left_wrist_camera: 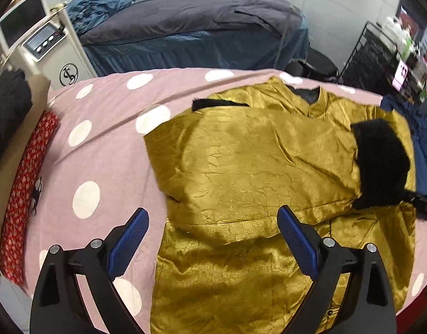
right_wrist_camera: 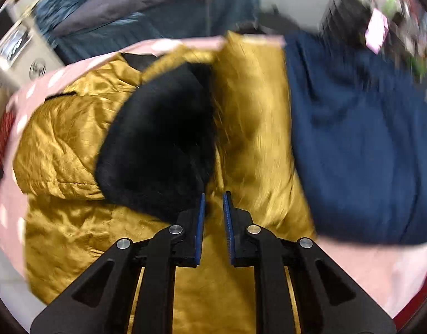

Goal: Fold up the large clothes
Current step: 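Grasp the other fur cuff with the right tool and lift it, then lay the second sleeve across the jacket body and open the right tool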

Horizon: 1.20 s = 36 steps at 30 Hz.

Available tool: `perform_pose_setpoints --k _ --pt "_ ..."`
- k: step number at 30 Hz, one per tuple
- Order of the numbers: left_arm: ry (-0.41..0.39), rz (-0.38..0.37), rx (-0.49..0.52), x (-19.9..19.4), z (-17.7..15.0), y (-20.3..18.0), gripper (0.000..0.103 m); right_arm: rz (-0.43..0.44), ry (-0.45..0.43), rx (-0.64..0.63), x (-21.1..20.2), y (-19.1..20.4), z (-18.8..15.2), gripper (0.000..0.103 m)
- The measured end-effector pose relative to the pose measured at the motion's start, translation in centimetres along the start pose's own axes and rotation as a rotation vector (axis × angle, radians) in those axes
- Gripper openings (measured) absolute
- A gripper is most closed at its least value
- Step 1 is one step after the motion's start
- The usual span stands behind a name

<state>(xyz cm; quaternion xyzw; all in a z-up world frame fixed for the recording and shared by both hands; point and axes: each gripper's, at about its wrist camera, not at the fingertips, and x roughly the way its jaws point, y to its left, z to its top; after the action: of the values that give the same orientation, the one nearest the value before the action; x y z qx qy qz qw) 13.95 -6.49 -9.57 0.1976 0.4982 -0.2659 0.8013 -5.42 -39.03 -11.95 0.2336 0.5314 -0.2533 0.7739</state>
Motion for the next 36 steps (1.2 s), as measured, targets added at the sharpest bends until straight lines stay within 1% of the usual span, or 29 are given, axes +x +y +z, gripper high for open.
perform_pose_setpoints --k 1,2,4,5,6,7,9,11,13,14,16,17,19,20,22,26,31,36 --pt "0.002 0.003 0.009 0.2 0.0 -0.4 0.091 0.017 0.006 0.038 -0.2 -0.4 -0.1 0.014" --pt "-0.001 0.003 0.015 0.3 0.1 -0.7 0.091 0.033 -0.015 0.066 -1.0 -0.7 -0.2 0.014" --pt "-0.013 -0.011 0.017 0.2 0.2 -1.4 0.091 0.047 -0.076 0.068 -2.9 -0.4 -0.4 0.017" --pt "-0.016 -0.022 0.024 0.3 0.4 -1.8 0.091 0.046 -0.122 0.054 -4.3 0.1 -0.4 0.026" --pt "-0.015 -0.024 0.032 0.5 0.5 -2.1 0.091 0.054 -0.155 0.035 -5.2 0.5 -0.4 0.039" --pt "-0.012 -0.021 0.049 0.9 0.7 -2.7 0.091 0.073 -0.191 -0.007 -6.1 1.4 -0.3 0.044" --pt "-0.004 -0.013 0.076 1.5 1.1 -3.4 0.091 0.086 -0.212 -0.096 -6.6 3.4 0.0 0.046" --pt "0.026 0.004 0.103 2.9 1.4 -4.4 0.091 0.097 -0.195 -0.167 -6.1 5.5 0.2 0.046" --pt "0.056 0.014 0.12 4.1 1.4 -4.8 0.091 0.11 -0.162 -0.199 -4.9 6.8 0.4 0.046" --pt "0.066 0.023 0.127 4.6 1.3 -5.0 0.091 0.109 -0.125 -0.219 -3.7 7.5 0.6 0.046" --pt "0.091 0.036 0.143 5.8 1.1 -5.1 0.091 0.075 -0.067 -0.233 -1.2 8.4 0.7 0.046" --pt "0.108 0.04 0.147 6.5 1.0 -5.1 0.091 0.063 -0.048 -0.234 -0.3 8.5 0.8 0.046" --pt "0.144 0.046 0.148 7.9 0.8 -5.0 0.091 0.005 0.008 -0.234 2.0 8.5 0.7 0.046" --pt "0.155 0.047 0.149 8.4 0.7 -5.0 0.092 -0.001 0.029 -0.229 2.9 8.3 0.7 0.046" --pt "0.171 0.052 0.155 9.4 0.7 -5.1 0.097 0.011 0.051 -0.214 4.3 7.8 0.9 0.046" --pt "0.199 0.075 0.174 11.1 0.8 -5.7 0.098 -0.009 0.066 -0.239 6.0 8.0 1.0 0.046" --pt "0.203 0.086 0.152 12.5 0.9 -5.7 0.098 -0.045 0.077 -0.263 7.5 8.6 1.1 0.046" --pt "0.127 0.113 0.158 12.4 -0.2 -5.6 0.098 -0.09 0.064 -0.283 8.4 9.2 1.1 0.047"
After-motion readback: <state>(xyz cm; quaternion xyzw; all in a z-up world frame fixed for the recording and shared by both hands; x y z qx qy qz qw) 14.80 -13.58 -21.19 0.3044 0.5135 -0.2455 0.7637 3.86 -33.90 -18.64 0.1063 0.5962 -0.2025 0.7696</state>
